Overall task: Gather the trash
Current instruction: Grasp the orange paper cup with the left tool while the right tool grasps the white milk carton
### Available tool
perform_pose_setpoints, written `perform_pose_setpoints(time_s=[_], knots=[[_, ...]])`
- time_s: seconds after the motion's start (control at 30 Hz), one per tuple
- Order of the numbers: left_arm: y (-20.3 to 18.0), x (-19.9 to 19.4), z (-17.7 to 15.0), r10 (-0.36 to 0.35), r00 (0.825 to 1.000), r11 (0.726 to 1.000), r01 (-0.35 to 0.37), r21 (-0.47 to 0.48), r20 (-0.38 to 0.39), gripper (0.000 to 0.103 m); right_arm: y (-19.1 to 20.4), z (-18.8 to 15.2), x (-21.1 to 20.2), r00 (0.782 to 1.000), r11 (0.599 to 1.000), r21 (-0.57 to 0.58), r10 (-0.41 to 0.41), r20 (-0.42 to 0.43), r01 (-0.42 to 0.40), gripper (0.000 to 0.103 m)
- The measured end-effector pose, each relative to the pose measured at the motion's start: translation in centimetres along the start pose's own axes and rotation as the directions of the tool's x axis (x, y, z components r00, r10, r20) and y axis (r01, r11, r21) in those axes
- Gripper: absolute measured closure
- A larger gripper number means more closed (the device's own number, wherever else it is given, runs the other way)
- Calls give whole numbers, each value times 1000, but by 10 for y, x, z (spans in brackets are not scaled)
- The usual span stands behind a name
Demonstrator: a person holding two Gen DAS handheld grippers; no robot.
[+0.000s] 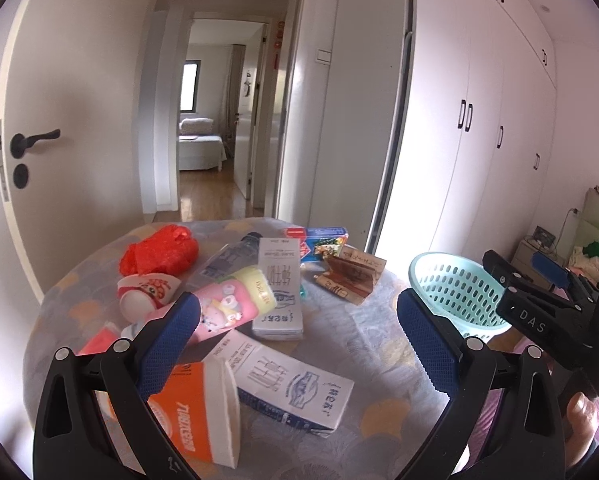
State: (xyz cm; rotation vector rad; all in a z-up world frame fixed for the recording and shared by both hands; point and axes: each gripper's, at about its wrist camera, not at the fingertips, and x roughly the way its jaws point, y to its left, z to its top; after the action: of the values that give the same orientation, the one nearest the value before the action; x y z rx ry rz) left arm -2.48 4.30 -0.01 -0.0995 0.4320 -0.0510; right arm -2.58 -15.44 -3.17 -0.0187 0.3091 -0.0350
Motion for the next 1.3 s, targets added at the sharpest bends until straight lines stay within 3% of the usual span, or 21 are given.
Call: perform_pose_setpoints(time_s=[0.23,0.3,0.37,0.43,0.63,0.83,1.0,1.1,1.3], knots=[[42,-17,-6,114,993,993,-114,-41,-4,8,19,-1,-1,997,997,-38,74,-15,-74,48],[60,-23,-10,150,989,987,-151,-64,-12,8,29,-3,-1,995,994,-52,100,-20,-101,48],[72,-29,-17,140,990,988,-141,-64,-22,8,39,-4,-1,990,988,-65,141,-29,-143,48],[81,-34,-25,141,989,989,-143,-49,-37,8,51,-7,0,981,979,-75,187,-46,-190,48],[79,-12,-51,107,976,993,-116,-37,-189,8,88,-25,14,943,947,-84,296,-153,-311,45],[64,13,-72,164,952,986,-167,11,-260,9,105,-41,14,914,923,-104,343,-218,-371,41],[71,25,-83,235,922,972,-232,49,-308,17,106,-48,21,882,903,-85,385,-272,-420,37],[74,24,-91,268,908,963,-264,57,-322,28,112,-54,26,865,889,-93,404,-298,-448,31],[102,-6,-101,257,900,961,-276,-2,-351,32,127,-64,31,848,865,-149,413,-333,-480,19]])
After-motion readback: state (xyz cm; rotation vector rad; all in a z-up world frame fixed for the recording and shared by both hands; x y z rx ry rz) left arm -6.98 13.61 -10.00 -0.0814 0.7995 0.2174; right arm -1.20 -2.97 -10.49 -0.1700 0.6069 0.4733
